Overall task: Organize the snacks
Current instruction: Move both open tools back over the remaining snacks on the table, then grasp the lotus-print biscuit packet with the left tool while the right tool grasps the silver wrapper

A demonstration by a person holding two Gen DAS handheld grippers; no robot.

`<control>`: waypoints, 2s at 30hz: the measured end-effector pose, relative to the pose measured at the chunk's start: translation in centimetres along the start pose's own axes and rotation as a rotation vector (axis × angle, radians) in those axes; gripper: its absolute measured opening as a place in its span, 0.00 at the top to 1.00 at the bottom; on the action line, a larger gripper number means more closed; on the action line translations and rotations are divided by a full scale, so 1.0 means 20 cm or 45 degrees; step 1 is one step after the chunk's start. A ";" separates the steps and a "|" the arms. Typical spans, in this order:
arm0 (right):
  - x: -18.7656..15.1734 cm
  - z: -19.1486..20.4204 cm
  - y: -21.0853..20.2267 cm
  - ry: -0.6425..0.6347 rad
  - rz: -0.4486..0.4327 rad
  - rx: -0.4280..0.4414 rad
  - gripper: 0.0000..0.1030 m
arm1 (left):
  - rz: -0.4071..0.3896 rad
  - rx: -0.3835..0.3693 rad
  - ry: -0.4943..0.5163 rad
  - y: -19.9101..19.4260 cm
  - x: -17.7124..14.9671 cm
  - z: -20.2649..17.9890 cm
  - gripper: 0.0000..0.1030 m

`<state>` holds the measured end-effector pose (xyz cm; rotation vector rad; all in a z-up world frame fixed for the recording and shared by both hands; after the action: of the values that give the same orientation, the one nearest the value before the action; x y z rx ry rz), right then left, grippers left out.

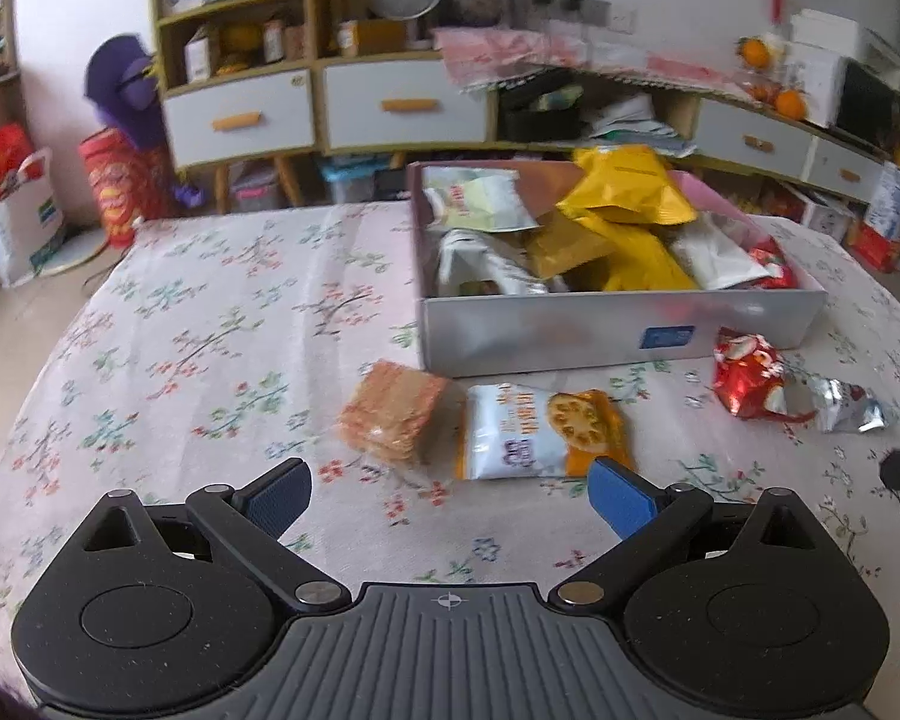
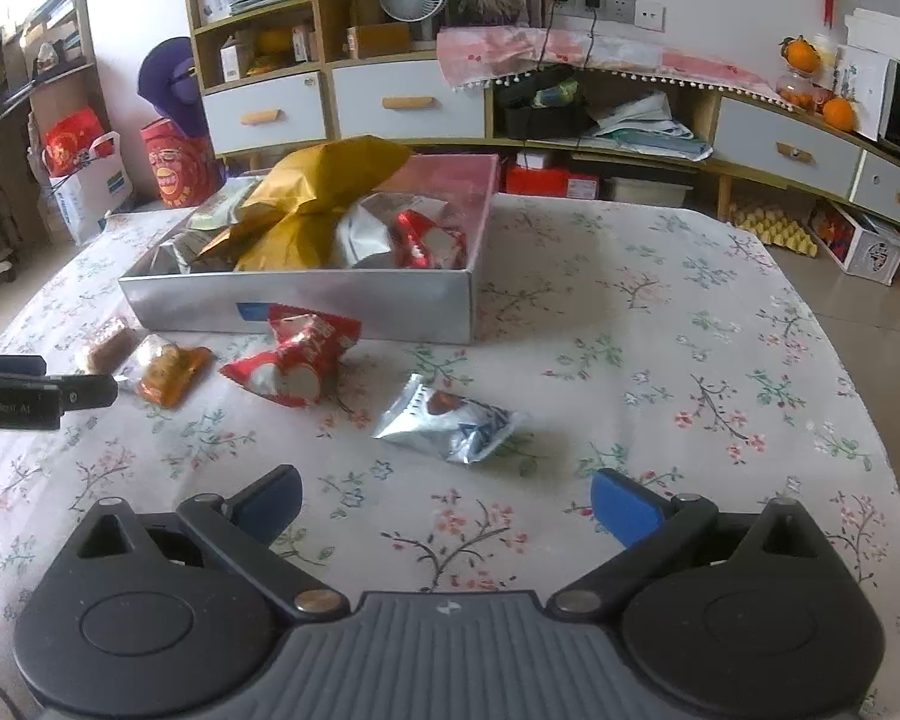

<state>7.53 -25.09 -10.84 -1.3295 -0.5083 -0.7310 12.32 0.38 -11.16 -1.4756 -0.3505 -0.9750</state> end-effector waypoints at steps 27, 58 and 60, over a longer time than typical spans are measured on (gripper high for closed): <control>0.03 -0.03 0.21 -0.062 0.035 -0.010 0.13 | -0.013 -0.167 0.142 0.14 0.04 -0.19 0.05; 0.08 0.01 0.19 -0.093 -0.006 0.014 0.56 | -0.052 -0.142 0.137 0.12 0.09 -0.23 0.43; 0.08 0.02 0.19 -0.095 -0.005 0.011 0.57 | -0.053 -0.144 0.136 0.12 0.09 -0.23 0.43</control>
<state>11.47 -24.76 -12.20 -1.3520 -0.5727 -0.6835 13.40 -4.92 -11.98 -1.5161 -0.2531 -1.1176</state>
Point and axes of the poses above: each gripper's, at about its wrist camera, not at the fingertips, and y roughly the way its jaws point, z to its left, x to its top, the point moved 9 cm from there along y, roughly the way its jaws point, and after that the axes turned 11 degrees about y, right-handed, at the moved point
